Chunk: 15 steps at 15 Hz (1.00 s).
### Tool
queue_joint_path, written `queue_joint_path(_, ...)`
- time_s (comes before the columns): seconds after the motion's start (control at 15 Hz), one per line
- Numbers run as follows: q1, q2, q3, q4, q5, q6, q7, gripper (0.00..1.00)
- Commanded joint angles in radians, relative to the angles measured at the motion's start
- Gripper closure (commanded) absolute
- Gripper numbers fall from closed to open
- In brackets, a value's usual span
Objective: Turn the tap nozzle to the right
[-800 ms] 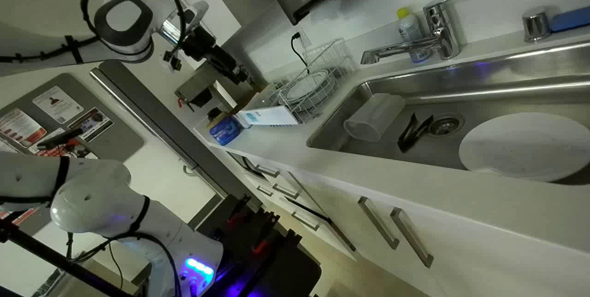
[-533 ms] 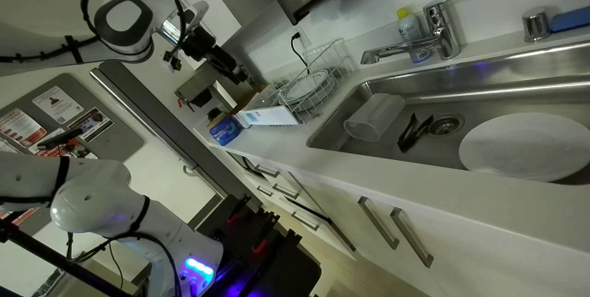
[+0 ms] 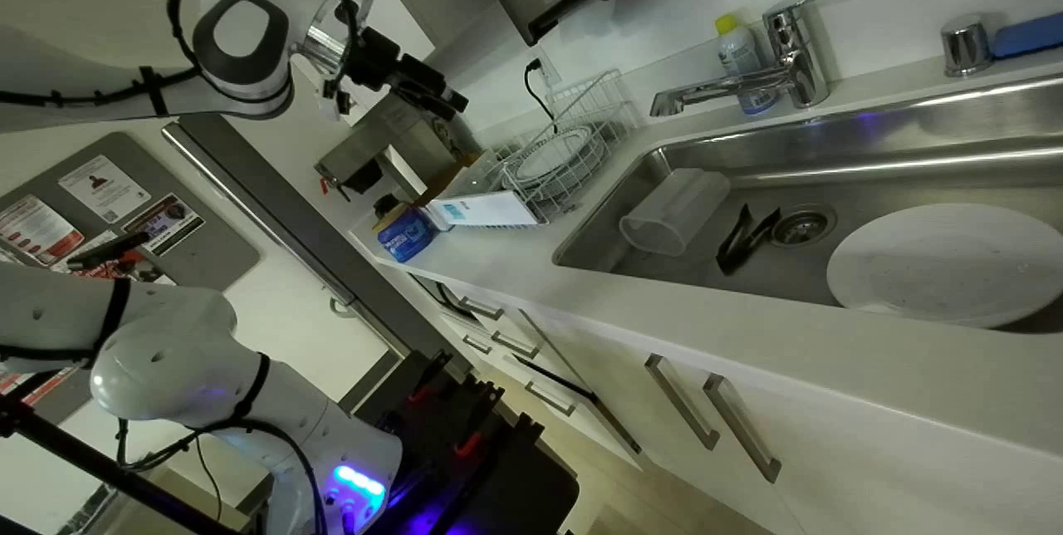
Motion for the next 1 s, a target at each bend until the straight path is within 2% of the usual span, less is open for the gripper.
queue_joint_path(0.0, -0.056, 0.205, 0.038, 0.126, -0.071, 0.115, 0.100, 0.00)
queue_joint_path(0.2, -0.091, 0.384, 0.052, 0.252, -0.175, 0.158, 0.187, 0.00)
queue_joint_path(0.4, -0.066, 0.547, 0.014, 0.397, -0.268, 0.142, 0.257, 0.00)
queue_joint_path(0.53, -0.029, 0.644, -0.025, 0.488, -0.262, 0.122, 0.261, 0.00)
queue_joint_path(0.8, 0.029, 0.805, -0.077, 0.653, -0.169, 0.093, 0.193, 0.00)
queue_joint_path(0.87, 0.031, 0.821, -0.068, 0.677, -0.113, 0.064, 0.125, 0.00)
queue_joint_path(0.93, 0.047, 0.770, -0.103, 0.589, -0.153, 0.131, 0.178, 0.00)
